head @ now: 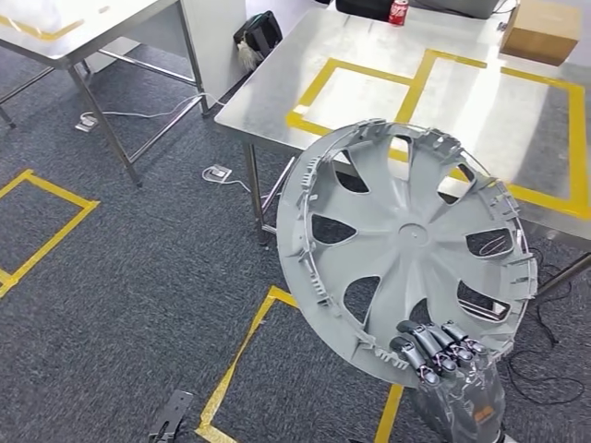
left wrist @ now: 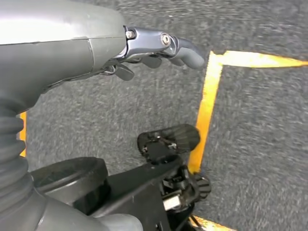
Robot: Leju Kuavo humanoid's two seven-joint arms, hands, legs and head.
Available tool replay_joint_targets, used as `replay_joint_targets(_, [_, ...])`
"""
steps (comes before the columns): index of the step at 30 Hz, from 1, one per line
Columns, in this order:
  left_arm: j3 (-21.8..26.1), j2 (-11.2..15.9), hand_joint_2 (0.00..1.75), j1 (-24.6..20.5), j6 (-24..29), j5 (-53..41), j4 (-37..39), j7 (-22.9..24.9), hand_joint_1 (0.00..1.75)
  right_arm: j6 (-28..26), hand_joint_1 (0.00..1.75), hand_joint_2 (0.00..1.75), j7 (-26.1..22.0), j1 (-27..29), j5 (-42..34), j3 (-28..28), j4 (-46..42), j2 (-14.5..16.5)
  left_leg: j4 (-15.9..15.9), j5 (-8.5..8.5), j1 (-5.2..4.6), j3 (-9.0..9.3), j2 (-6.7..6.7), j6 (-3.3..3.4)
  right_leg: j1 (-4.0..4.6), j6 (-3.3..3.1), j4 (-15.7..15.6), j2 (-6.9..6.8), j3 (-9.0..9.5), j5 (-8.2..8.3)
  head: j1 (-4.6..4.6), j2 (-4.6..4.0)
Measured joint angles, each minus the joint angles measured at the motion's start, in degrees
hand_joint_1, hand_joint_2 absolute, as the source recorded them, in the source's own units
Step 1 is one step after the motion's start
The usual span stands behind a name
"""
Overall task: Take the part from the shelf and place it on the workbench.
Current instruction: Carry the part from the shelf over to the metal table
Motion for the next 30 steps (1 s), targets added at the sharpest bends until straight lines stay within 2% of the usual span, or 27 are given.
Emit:
replay_joint_targets(1, [0.01,0.05,1.75,0.14,0.01,0.07,0.00,-0.01,0.00,0.00,1.75,1.75,0.08,-0.11,0.01,0.08,0.10,0.00,0.01,-0.46,-0.08,0.48,0.70,0.05,-0.01,0.10,3.93,-0.65,-2.48,-1.19,0.02,0.00])
replay_joint_targets(2, [0.01,0.09,1.75,0.31,0.02,0.16,0.00,-0.01,0.00,0.00,1.75,1.75,0.16,-0.14,0.01,0.14,0.22,0.00,0.02,-0.97,-0.12,1.08,1.43,0.05,-0.04,0.23,6.81,-0.94,-4.58,-1.64,0.00,0.00])
replay_joint_targets(3, [0.02,0.13,1.75,0.44,0.03,0.25,0.00,-0.01,0.00,0.00,1.75,1.75,0.25,-0.13,0.02,0.19,0.33,0.00,0.02,-1.56,-0.12,1.78,2.10,0.02,-0.07,0.35,7.74,-1.12,-5.77,-1.09,0.01,0.00])
replay_joint_targets(4, [0.02,0.14,1.75,0.52,0.05,0.34,0.00,-0.01,0.00,0.00,1.75,1.75,0.36,-0.12,0.03,0.23,0.45,0.00,0.02,-2.22,-0.10,2.66,2.74,-0.06,-0.11,0.44,6.46,-1.36,-5.88,0.37,0.02,0.00])
replay_joint_targets(5, [0.02,0.12,1.75,0.55,0.06,0.41,0.00,-0.03,0.00,-0.01,1.75,1.75,0.48,-0.10,0.03,0.31,0.56,0.00,0.01,-2.95,-0.08,3.65,3.36,-0.18,-0.15,0.51,3.25,-1.89,-4.98,2.51,0.02,0.00])
replay_joint_targets(6, [0.02,0.11,1.75,0.57,0.07,0.46,0.00,-0.04,0.00,-0.01,1.75,1.75,0.62,-0.07,0.04,0.38,0.67,0.00,-0.01,-3.71,-0.11,4.58,3.91,-0.37,-0.12,0.52,-0.77,-3.15,-3.72,5.07,0.05,0.00])
replay_joint_targets(7, [0.02,0.13,1.75,0.58,0.07,0.50,0.00,-0.05,0.00,-0.01,1.75,1.75,0.73,-0.08,0.03,0.45,0.82,0.00,-0.04,-4.46,-0.20,5.45,4.46,-0.65,0.01,0.31,-4.12,-4.27,-2.66,6.54,0.08,0.00])
replay_joint_targets(8, [0.03,0.16,1.75,0.56,0.07,0.51,0.00,-0.06,0.00,-0.01,1.75,1.75,0.79,-0.09,0.03,0.51,0.94,0.00,-0.22,-5.12,-0.32,6.09,4.96,-1.01,0.23,-0.10,-6.23,-5.11,-1.79,7.30,0.09,0.00])
replay_joint_targets(9, [0.03,0.21,1.75,0.55,0.08,0.51,0.00,-0.07,0.00,0.00,1.75,1.75,0.82,-0.07,0.02,0.55,1.04,0.00,-0.45,-5.58,-0.44,6.75,5.41,-1.44,0.42,-0.62,-7.17,-5.37,-1.41,7.46,0.13,0.00])
replay_joint_targets(11, [0.03,0.19,1.75,0.37,0.14,0.52,-0.01,-0.08,0.00,0.00,1.75,1.75,0.86,-0.02,0.02,0.61,1.11,0.00,-0.38,-5.74,-0.41,7.70,5.99,-2.33,0.53,-1.66,-7.31,-3.87,-0.64,6.59,0.12,0.01])
replay_joint_targets(12, [0.03,0.13,1.75,0.26,0.18,0.55,-0.01,-0.10,0.00,0.00,1.75,1.75,0.92,0.03,0.02,0.62,1.12,0.00,0.92,-5.24,-0.27,7.57,5.69,-2.69,0.42,-2.05,-7.57,-3.15,0.01,6.39,0.15,0.01])
replay_joint_targets(13, [0.02,0.07,1.75,0.12,0.21,0.60,-0.01,-0.11,0.00,0.00,1.75,1.75,1.04,0.00,0.01,0.66,1.15,0.00,3.55,-4.64,-0.13,6.36,4.86,-2.94,0.30,-2.44,-7.86,-2.59,0.89,6.05,0.08,0.00])
replay_joint_targets(14, [0.02,0.04,1.75,0.03,0.25,0.70,-0.01,-0.12,0.00,0.00,1.75,1.75,1.23,-0.07,0.01,0.69,1.19,0.00,7.21,-4.34,-0.02,4.16,3.86,-3.15,0.18,-2.80,-8.19,-2.04,1.94,5.65,0.00,-0.01])
replay_joint_targets(15, [0.02,0.03,1.75,0.07,0.31,0.82,0.00,-0.13,0.00,-0.01,1.75,1.75,1.47,-0.18,0.01,0.74,1.24,0.00,11.13,-4.87,0.06,1.35,2.78,-3.23,0.10,-3.10,-8.50,-1.60,2.72,5.17,-0.09,-0.02])
replay_joint_targets(16, [0.02,0.04,1.75,0.19,0.37,0.94,0.00,-0.11,0.00,-0.01,1.75,1.75,1.72,-0.29,0.01,0.80,1.31,0.00,14.42,-6.43,0.08,-1.60,2.08,-3.30,0.04,-3.30,-8.71,-1.00,3.46,4.62,-0.21,-0.02])
replay_joint_targets(17, [0.03,0.05,1.75,0.37,0.44,1.06,0.00,-0.09,0.00,-0.01,1.75,1.75,1.97,-0.34,0.02,0.86,1.39,0.00,16.36,-8.50,0.09,-4.16,1.79,-3.36,-0.02,-3.40,-8.83,-0.36,4.20,4.01,-0.25,-0.02])
replay_joint_targets(18, [0.04,0.09,1.75,0.55,0.52,1.14,0.00,-0.08,0.00,-0.01,1.75,1.75,2.16,-0.34,0.02,0.94,1.49,0.00,16.94,-10.43,0.09,-6.08,1.67,-3.37,-0.07,-3.40,-8.88,0.24,5.07,3.30,-0.31,-0.02])
replay_joint_targets(19, [0.05,0.13,1.75,0.67,0.62,1.22,0.00,-0.06,0.00,0.00,1.75,1.75,2.29,-0.33,0.02,1.00,1.62,0.00,16.15,-11.27,0.07,-7.30,1.63,-3.35,-0.13,-3.32,-8.90,0.79,6.07,2.52,-0.32,-0.02])
replay_joint_targets(20, [0.06,0.20,1.75,0.71,0.76,1.34,0.00,-0.06,0.00,0.00,1.75,1.75,2.39,-0.31,0.02,1.06,1.77,0.00,14.21,-10.49,0.04,-7.93,1.62,-3.27,-0.19,-3.17,-8.91,1.21,7.16,1.67,-0.38,-0.02])
replay_joint_targets(21, [0.07,0.28,1.75,0.73,0.90,1.46,0.00,-0.06,0.00,0.00,1.75,1.75,2.44,-0.30,0.02,1.12,1.94,0.00,11.33,-7.64,-0.02,-8.14,1.59,-3.10,-0.25,-2.92,-8.94,1.52,8.15,0.74,-0.44,-0.02])
replay_joint_targets(23, [0.09,0.46,1.75,0.92,1.09,1.70,0.01,-0.02,0.00,0.00,1.75,1.75,2.53,-0.30,0.02,1.21,2.30,-0.01,4.95,0.67,-0.19,-8.22,1.42,-2.55,-0.18,-2.26,-8.89,1.98,9.87,-1.12,-0.72,-0.02])
replay_joint_targets(24, [0.13,0.49,1.75,1.03,1.13,1.79,0.02,0.03,0.00,0.00,1.75,1.75,2.59,-0.31,0.02,1.25,2.45,-0.02,2.91,3.57,-0.29,-8.04,1.32,-2.25,-0.11,-1.89,-9.35,2.15,10.56,-1.96,-0.81,-0.02])
replay_joint_targets(25, [0.17,0.50,1.75,1.07,1.18,1.85,0.02,0.05,0.00,0.00,1.75,1.75,2.65,-0.32,0.02,1.29,2.55,-0.03,1.64,4.78,-0.31,-7.68,1.23,-1.97,-0.02,-1.50,-9.57,2.25,11.45,-2.21,-0.90,-0.01])
replay_joint_targets(27, [0.25,0.41,1.75,0.81,1.26,1.96,0.01,0.07,0.00,-0.01,1.75,1.75,2.72,-0.38,0.01,1.38,2.68,-0.07,0.86,4.27,-0.10,-5.96,1.11,-1.32,0.10,-0.80,-8.71,1.90,11.87,-1.30,-0.76,-0.01])
replay_joint_targets(28, [0.27,0.38,1.75,0.65,1.31,2.05,0.00,0.04,0.00,-0.01,1.75,1.75,2.73,-0.50,0.00,1.46,2.75,-0.10,0.44,3.89,0.04,-4.97,1.07,-0.96,0.17,-0.47,-6.16,1.23,10.92,-0.15,-0.56,-0.02])
replay_joint_targets(29, [0.29,0.35,1.75,0.55,1.35,2.14,0.00,0.03,0.00,-0.01,1.75,1.75,2.73,-0.66,-0.01,1.55,2.87,-0.15,0.24,3.36,0.12,-3.97,1.04,-0.66,0.21,-0.26,-2.82,0.48,8.91,0.47,-0.39,-0.02])
replay_joint_targets(30, [0.31,0.36,1.75,0.56,1.39,2.25,0.00,0.03,0.00,-0.01,1.75,1.75,2.73,-0.78,0.00,1.65,3.03,-0.19,0.07,2.60,0.13,-3.02,1.04,-0.46,0.22,-0.07,0.91,-0.30,6.39,0.22,-0.26,-0.02])
